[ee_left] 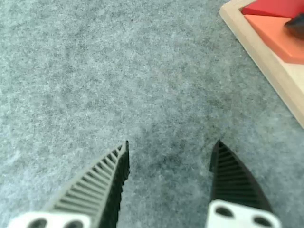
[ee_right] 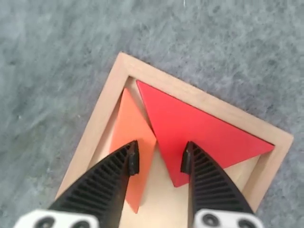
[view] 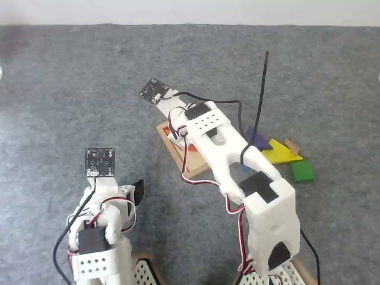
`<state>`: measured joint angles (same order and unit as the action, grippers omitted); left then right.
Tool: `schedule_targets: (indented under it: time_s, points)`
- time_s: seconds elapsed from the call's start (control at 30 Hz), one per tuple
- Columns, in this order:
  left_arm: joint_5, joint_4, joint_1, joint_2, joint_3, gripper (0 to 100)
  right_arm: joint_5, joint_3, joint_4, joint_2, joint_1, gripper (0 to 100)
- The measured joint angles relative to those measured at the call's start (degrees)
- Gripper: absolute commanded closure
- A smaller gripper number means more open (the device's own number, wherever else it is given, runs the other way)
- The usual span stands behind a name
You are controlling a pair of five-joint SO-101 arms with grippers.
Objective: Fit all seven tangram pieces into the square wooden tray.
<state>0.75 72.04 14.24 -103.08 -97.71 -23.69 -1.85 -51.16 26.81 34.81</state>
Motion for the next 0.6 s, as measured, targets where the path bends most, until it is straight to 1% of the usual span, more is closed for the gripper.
schedule_targets:
  time_s: [0.3,0.6]
  points:
    - [0.0,0.0,0.0,0.0,0.0,73,0.0,0.0,3.87,0.09,2.99,84.3]
    - [0.0,0.0,0.0,0.0,0.0,73,0.0,0.0,2.64,0.09,2.2,84.4]
